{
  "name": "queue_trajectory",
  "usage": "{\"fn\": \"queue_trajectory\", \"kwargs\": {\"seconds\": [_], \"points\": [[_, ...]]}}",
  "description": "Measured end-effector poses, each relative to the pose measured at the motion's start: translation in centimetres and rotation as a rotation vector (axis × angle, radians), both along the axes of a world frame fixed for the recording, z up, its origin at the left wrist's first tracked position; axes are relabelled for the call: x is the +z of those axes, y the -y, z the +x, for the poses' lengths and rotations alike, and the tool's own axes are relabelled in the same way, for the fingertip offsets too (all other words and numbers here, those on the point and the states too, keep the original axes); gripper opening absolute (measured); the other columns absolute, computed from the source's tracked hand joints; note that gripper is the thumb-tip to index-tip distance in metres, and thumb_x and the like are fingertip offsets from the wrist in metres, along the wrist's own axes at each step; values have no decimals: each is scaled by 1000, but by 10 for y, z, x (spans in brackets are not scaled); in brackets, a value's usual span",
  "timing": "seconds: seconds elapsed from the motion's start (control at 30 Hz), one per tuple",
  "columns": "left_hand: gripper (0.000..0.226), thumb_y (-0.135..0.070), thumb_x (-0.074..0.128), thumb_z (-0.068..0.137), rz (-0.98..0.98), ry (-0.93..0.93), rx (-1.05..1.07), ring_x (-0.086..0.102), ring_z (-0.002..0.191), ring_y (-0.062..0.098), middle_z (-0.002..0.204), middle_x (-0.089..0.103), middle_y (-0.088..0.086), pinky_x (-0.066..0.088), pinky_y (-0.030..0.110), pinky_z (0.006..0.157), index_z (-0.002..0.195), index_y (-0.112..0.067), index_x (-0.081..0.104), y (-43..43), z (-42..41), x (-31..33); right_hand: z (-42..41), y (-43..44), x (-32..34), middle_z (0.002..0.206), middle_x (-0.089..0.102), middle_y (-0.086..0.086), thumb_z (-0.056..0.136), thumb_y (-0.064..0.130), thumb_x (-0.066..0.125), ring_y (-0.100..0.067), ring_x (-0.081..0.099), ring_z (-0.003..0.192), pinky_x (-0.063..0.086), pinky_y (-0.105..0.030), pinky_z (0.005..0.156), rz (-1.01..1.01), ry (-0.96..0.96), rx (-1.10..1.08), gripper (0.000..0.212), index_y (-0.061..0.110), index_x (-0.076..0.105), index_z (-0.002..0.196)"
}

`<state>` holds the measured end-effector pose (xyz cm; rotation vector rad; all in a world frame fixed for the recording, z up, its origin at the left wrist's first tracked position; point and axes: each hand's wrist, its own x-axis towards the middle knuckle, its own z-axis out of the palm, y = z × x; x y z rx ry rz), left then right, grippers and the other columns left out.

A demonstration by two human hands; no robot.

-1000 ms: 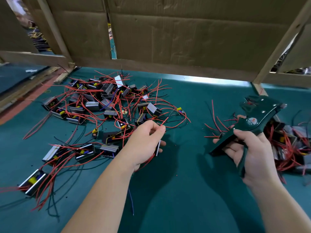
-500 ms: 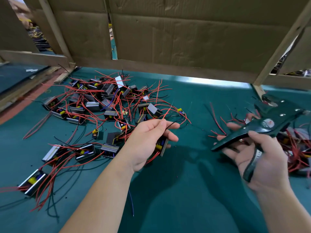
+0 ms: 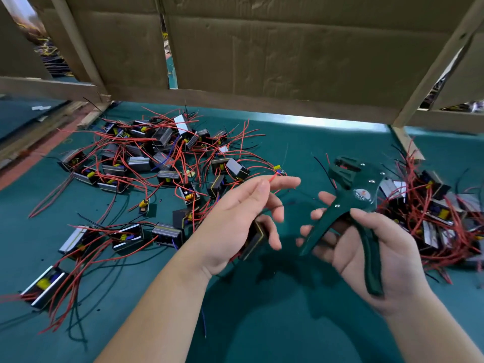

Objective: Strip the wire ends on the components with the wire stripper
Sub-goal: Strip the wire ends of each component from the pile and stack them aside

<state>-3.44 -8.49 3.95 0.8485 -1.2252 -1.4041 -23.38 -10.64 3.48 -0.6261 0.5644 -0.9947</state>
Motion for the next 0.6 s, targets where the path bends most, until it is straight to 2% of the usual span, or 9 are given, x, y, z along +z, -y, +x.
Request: {"fn": "queue_trajectory", "kwargs": {"seconds": [0.1,0.13,0.23,0.3,0.37,0.43,0.5,0.57,0.6], "points": [[31,-36,45,96,8,7,168,56,50,16,84,63,-7,45,15,55,103,-29,74,5,5,-3,-6,15,-6,91,67,-15,80,16,55,-32,70,82,59,-43,67,61,-32,-211,23,2,56,98],[30,-35,47,96,6,12,210,56,50,15,87,66,-8,46,16,56,100,-30,75,6,6,-4,-10,21,-7,95,69,-15,88,13,46,-32,71,82,59,-42,65,86,-62,-283,15,2,54,95],[31,-33,46,91,-1,42,287,56,51,15,87,67,-9,45,22,58,94,-30,77,9,10,-4,-23,35,-14,107,71,-14,98,14,41,-32,72,83,59,-42,63,111,-139,-412,13,7,51,93],[31,-31,46,91,6,67,293,55,51,14,72,61,-13,40,25,59,92,-25,77,9,10,-4,-30,41,-19,109,71,-15,98,15,45,-34,72,86,59,-42,64,90,-195,-436,7,11,50,95],[32,-30,47,91,13,112,255,56,51,14,57,50,-13,41,21,59,88,-19,77,7,11,-2,-35,45,-22,107,71,-16,96,13,50,-35,71,85,59,-43,64,54,-241,-488,3,12,48,98],[31,-28,48,91,0,164,178,57,51,16,51,42,-11,42,18,58,89,-18,77,5,10,0,-37,46,-23,104,70,-16,93,9,56,-33,70,81,59,-43,64,-1,-293,-573,10,12,47,96],[28,-26,50,92,-31,210,53,59,54,18,53,39,-2,44,17,62,90,-24,78,0,9,2,-38,46,-20,101,67,-13,92,8,59,-31,68,82,59,-44,69,-58,-357,-644,13,16,49,93],[28,-25,49,95,-44,221,-137,61,64,23,56,48,-7,46,22,66,95,-29,76,-4,6,5,-38,43,-15,101,65,-11,94,9,57,-32,65,87,58,-46,76,-92,-387,-654,13,20,52,98],[28,-23,46,96,-36,193,-221,59,67,29,55,53,-13,46,22,65,106,-27,72,-6,4,6,-37,41,-11,103,64,-12,95,11,54,-34,64,90,58,-47,77,-101,-365,-615,13,21,53,103]]}}
